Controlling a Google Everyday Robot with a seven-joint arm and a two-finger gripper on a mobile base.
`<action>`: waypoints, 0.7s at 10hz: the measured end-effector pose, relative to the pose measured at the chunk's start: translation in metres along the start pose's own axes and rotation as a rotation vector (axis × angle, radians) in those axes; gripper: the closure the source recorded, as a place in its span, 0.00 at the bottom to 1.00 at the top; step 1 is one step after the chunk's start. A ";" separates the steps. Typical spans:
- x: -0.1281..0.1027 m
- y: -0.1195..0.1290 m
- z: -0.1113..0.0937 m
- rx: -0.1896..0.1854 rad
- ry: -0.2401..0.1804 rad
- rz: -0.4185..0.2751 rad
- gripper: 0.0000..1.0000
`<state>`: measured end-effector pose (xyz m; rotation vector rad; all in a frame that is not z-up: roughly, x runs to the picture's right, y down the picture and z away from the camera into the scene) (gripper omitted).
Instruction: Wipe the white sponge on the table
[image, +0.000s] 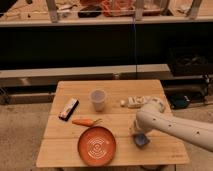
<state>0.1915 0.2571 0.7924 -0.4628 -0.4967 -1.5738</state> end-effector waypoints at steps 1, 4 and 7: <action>-0.001 0.000 0.005 -0.003 -0.007 0.002 0.89; -0.020 0.003 0.011 -0.016 -0.013 -0.021 0.89; -0.063 0.014 0.010 0.005 -0.007 -0.025 0.89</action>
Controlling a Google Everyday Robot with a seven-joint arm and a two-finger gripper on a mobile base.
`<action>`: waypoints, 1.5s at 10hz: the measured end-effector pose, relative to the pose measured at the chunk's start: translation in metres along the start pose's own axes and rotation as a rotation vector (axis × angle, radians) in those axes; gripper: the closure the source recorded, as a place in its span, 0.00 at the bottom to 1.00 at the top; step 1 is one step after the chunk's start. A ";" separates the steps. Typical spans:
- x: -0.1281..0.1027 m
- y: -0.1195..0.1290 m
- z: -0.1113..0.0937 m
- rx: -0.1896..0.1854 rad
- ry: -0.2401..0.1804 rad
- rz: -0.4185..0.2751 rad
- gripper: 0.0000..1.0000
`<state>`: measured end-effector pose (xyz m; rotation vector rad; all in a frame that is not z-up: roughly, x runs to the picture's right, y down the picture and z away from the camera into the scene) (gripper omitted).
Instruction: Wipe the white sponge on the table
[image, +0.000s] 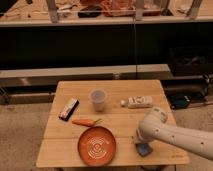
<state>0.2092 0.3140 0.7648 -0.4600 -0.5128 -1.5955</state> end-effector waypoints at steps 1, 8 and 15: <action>-0.003 0.003 0.000 0.001 -0.001 0.006 0.89; -0.012 0.030 -0.009 -0.001 0.000 0.072 0.94; 0.012 0.049 -0.045 -0.046 0.047 0.129 0.94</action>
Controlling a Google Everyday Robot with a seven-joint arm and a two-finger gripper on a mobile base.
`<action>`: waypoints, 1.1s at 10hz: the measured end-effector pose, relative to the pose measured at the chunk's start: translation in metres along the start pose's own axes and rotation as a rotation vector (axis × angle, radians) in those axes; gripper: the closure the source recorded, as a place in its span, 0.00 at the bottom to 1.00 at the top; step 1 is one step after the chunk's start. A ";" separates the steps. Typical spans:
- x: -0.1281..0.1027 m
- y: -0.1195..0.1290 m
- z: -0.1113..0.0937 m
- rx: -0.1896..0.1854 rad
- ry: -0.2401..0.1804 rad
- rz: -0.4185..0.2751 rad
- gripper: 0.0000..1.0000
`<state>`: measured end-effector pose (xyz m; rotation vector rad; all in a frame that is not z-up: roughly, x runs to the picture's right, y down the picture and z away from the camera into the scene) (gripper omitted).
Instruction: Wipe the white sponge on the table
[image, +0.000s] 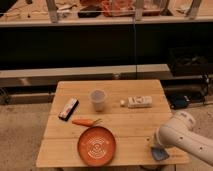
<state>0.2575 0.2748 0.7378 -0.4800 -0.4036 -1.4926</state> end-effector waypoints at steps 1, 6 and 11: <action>0.017 -0.006 0.006 -0.010 0.008 0.002 0.94; 0.051 -0.001 0.005 -0.024 0.031 0.035 0.94; 0.095 -0.017 0.015 0.002 0.041 0.033 0.94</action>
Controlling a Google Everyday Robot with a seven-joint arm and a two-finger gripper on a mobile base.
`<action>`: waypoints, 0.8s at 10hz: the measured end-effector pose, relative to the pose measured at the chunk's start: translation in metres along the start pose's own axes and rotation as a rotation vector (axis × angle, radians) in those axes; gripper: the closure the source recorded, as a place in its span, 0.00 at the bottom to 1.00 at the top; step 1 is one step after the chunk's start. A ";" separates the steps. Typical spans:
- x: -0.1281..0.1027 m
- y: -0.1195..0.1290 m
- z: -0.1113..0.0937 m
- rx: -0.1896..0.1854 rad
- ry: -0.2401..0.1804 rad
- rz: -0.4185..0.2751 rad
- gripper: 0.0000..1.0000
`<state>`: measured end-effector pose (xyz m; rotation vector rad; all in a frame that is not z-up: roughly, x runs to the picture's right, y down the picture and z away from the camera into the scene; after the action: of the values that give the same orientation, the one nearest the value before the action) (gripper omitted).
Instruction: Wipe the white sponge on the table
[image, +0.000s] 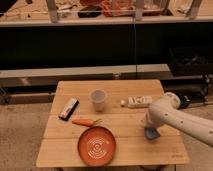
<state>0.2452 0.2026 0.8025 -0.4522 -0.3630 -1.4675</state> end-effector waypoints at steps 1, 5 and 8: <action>0.000 -0.001 0.001 0.000 -0.008 0.001 0.94; 0.002 -0.018 0.015 0.008 -0.024 -0.026 1.00; 0.004 -0.029 0.023 0.011 -0.036 -0.041 1.00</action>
<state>0.2179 0.2094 0.8259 -0.4652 -0.4108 -1.4979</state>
